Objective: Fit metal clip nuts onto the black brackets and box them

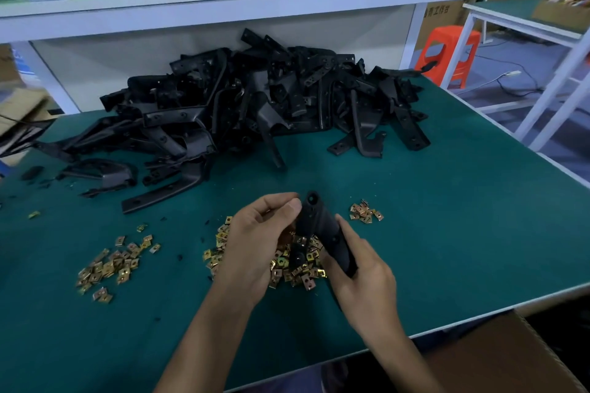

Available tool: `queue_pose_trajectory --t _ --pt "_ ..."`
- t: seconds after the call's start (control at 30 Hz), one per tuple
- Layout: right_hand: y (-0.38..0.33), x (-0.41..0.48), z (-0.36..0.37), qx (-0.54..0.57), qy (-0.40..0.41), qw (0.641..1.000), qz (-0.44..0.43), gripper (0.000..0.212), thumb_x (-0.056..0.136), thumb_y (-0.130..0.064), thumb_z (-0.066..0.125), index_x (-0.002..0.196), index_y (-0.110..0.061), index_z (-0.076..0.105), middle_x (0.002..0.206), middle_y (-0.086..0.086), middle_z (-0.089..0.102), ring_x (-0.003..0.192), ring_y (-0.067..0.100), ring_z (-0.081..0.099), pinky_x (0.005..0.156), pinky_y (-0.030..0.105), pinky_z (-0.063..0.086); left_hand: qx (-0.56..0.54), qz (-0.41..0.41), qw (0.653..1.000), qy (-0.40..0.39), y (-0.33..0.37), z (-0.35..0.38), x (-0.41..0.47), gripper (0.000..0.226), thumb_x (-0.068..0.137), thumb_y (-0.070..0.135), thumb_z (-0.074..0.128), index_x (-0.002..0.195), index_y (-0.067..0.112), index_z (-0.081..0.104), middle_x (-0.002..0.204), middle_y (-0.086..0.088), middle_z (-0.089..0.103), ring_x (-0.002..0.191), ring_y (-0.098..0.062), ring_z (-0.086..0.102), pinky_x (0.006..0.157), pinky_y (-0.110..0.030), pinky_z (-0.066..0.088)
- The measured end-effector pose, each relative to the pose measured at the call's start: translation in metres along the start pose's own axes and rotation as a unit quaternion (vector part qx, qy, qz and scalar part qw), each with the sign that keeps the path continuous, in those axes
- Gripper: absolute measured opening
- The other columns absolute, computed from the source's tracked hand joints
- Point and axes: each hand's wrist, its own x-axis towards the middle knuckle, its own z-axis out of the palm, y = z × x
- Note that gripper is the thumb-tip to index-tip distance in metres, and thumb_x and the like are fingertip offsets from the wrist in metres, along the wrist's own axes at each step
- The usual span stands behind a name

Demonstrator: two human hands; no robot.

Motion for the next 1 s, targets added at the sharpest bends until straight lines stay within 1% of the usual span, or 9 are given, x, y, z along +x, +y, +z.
queue_pose_trajectory --t 0.13,0.3,0.4,0.47,0.63,0.73,0.8,0.87,1.0 --pt "0.001 0.000 0.000 0.005 -0.003 1.000 -0.003 0.065 0.090 -0.041 0.075 0.148 -0.046 0.046 0.101 -0.016 0.064 0.090 0.007 0.062 0.074 0.035 0.053 -0.033 -0.011 0.999 0.001 -0.005 -0.001 -0.001 0.021 0.073 0.028 0.079 0.091 0.018 0.079 0.104 -0.020 0.074 0.094 -0.032 0.066 0.100 -0.056 0.049" --pt "0.001 0.000 0.000 0.005 -0.010 1.000 -0.003 0.063 0.091 -0.041 0.074 0.148 -0.044 0.047 0.094 -0.021 0.061 0.087 0.006 0.060 0.070 0.032 0.051 -0.067 -0.028 0.997 0.003 -0.008 0.001 -0.002 0.014 0.072 0.027 0.078 0.085 0.021 0.079 0.097 -0.016 0.074 0.090 -0.029 0.065 0.089 -0.050 0.050" --pt "-0.002 0.000 -0.001 -0.003 -0.006 1.000 -0.009 0.064 0.091 -0.040 0.075 0.148 -0.042 0.048 0.091 -0.017 0.060 0.083 0.009 0.059 0.067 0.033 0.050 -0.033 -0.004 0.999 0.015 -0.005 0.001 -0.003 0.013 0.076 0.025 0.078 0.087 0.018 0.079 0.098 -0.018 0.075 0.093 -0.033 0.069 0.097 -0.053 0.052" --pt "-0.002 0.001 -0.001 -0.009 -0.005 1.000 -0.009 0.065 0.090 -0.038 0.076 0.149 -0.041 0.048 0.090 -0.013 0.061 0.079 0.010 0.059 0.066 0.037 0.051 0.009 0.028 0.999 0.027 -0.004 0.002 -0.003 0.007 0.083 0.017 0.077 0.090 0.016 0.078 0.096 -0.016 0.076 0.096 -0.035 0.072 0.095 -0.050 0.056" --pt "-0.006 -0.001 0.000 -0.033 0.008 0.999 -0.011 0.065 0.090 -0.036 0.076 0.149 -0.039 0.049 0.088 -0.011 0.060 0.076 0.015 0.062 0.062 0.038 0.051 0.106 0.090 0.990 0.038 -0.008 0.008 -0.008 0.008 0.089 0.013 0.076 0.095 0.018 0.075 0.089 -0.001 0.078 0.089 -0.019 0.075 0.076 -0.025 0.061" --pt "-0.007 -0.002 0.001 -0.047 0.021 0.999 -0.002 0.065 0.090 -0.037 0.075 0.149 -0.039 0.048 0.092 -0.011 0.061 0.081 0.018 0.064 0.064 0.040 0.051 0.205 0.120 0.970 0.058 -0.018 0.013 -0.014 0.028 0.082 0.026 0.082 0.106 0.033 0.069 0.101 0.019 0.074 0.095 0.001 0.069 0.080 -0.014 0.053" --pt "-0.009 -0.003 0.001 -0.058 0.024 0.998 -0.007 0.066 0.091 -0.035 0.075 0.150 -0.040 0.047 0.091 -0.011 0.060 0.080 0.018 0.064 0.062 0.039 0.051 0.260 0.147 0.949 0.099 -0.023 0.017 -0.018 0.035 0.077 0.034 0.083 0.106 0.041 0.064 0.104 0.029 0.067 0.096 0.009 0.063 0.078 -0.006 0.047" --pt "-0.012 -0.005 0.001 -0.061 0.027 0.998 -0.016 0.066 0.090 -0.033 0.076 0.150 -0.040 0.047 0.090 -0.012 0.058 0.077 0.017 0.064 0.061 0.039 0.051 0.278 0.166 0.937 0.134 -0.025 0.019 -0.019 0.030 0.077 0.040 0.082 0.099 0.044 0.062 0.101 0.031 0.064 0.094 0.010 0.061 0.073 -0.003 0.043" --pt "-0.013 -0.006 -0.001 -0.065 0.032 0.997 -0.019 0.066 0.090 -0.036 0.075 0.150 -0.040 0.046 0.091 -0.013 0.058 0.079 0.016 0.064 0.062 0.039 0.053 0.297 0.179 0.923 0.170 -0.028 0.020 -0.017 0.024 0.077 0.047 0.079 0.092 0.042 0.061 0.093 0.026 0.066 0.089 0.007 0.062 0.068 -0.007 0.045"
